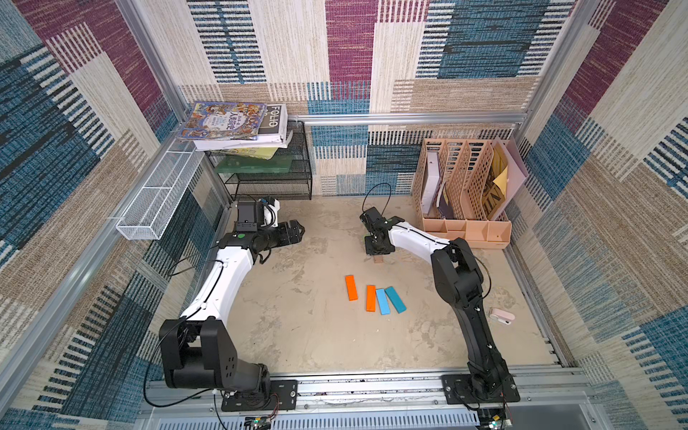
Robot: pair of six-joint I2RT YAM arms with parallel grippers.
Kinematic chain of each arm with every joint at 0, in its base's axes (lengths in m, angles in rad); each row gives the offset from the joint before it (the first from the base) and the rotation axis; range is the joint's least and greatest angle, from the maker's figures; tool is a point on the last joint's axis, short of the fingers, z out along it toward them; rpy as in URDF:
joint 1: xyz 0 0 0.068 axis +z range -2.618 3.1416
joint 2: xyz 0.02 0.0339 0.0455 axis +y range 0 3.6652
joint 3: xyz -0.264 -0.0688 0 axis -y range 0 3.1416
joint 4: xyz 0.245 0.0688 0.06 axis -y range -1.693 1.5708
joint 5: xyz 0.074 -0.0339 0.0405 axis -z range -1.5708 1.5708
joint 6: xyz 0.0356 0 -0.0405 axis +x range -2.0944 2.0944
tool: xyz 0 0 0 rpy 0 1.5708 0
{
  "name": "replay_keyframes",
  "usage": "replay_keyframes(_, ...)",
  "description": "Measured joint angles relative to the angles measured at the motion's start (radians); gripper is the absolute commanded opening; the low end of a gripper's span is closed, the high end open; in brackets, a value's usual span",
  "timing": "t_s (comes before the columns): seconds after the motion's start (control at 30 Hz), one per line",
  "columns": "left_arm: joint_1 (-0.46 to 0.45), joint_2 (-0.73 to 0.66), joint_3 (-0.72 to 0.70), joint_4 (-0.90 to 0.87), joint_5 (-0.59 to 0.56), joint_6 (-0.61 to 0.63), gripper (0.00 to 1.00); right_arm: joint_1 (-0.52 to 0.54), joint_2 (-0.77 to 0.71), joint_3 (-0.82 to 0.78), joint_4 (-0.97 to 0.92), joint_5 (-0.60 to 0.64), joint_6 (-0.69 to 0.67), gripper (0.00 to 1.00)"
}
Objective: Assemble a giraffe with building blocks
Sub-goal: Assemble the building block at the center of the board.
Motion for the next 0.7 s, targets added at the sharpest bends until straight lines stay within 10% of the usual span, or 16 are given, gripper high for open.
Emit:
replay_keyframes(0.27,0.0,0.002,0.001,0.0,0.003,-0.001,0.96,0.0,0.017,0.024,0.002,0.011,0.0,0.35)
replay_keyframes(0.43,0.0,0.003,0.001,0.0,0.003,-0.005,0.96,0.0,0.022,0.028,0.004,0.024,0.001,0.68)
replay_keyframes(0.7,0.0,0.003,0.001,0.0,0.003,-0.004,0.96,0.007,0.014,0.014,0.03,0.024,-0.01,0.77)
